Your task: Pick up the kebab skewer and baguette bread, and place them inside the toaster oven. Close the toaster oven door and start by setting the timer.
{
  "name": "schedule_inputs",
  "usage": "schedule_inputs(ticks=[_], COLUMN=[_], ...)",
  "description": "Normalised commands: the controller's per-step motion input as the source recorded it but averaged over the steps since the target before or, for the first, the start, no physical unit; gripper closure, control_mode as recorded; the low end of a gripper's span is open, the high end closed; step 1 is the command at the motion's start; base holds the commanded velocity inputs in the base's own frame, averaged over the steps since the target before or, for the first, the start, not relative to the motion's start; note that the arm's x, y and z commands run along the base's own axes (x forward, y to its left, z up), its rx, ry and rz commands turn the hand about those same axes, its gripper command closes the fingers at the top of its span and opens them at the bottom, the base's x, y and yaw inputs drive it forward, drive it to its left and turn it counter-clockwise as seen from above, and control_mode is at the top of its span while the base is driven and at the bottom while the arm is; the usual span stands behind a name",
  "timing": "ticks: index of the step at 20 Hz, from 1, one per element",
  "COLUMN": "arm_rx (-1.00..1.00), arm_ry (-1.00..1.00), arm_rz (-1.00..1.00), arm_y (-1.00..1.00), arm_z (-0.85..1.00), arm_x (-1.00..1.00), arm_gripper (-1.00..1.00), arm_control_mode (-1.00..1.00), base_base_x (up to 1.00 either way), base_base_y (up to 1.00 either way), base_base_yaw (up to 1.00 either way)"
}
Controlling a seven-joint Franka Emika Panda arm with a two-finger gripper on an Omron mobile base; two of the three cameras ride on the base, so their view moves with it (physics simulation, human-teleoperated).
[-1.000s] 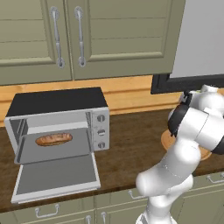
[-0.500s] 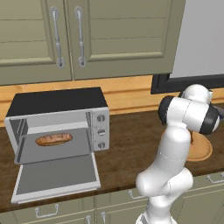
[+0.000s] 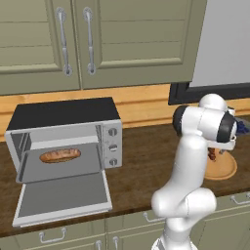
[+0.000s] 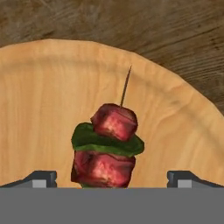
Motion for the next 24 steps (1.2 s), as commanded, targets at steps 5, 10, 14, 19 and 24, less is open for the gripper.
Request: schedule_inputs(ticks=[5, 10, 14, 19, 24], arm_rx=[0.0, 0.0, 0.0, 0.0, 0.0], arm_ry=[0.0, 0.0, -0.03, -0.1, -0.12], arm_rz=[0.0, 0.0, 0.0, 0.1, 0.17], arm_y=[0.0, 0.0, 0.0, 0.08, 0.13], arm_z=[-0.26, -0.01, 0.02, 0.64, 0.96], arm_x=[0.0, 0.0, 0.0, -0.25, -0.45], arm_gripper=[1.0, 1.0, 1.0, 1.0, 1.0], arm_control_mode=[-1.0, -1.0, -1.0, -1.0, -1.0], base_base_x=[0.0, 0.0, 0.0, 0.0, 0.0], base_base_y=[0.0, 0.0, 0.0, 0.0, 0.0], base_base_yaw=[0.0, 0.0, 0.0, 0.0, 0.0])
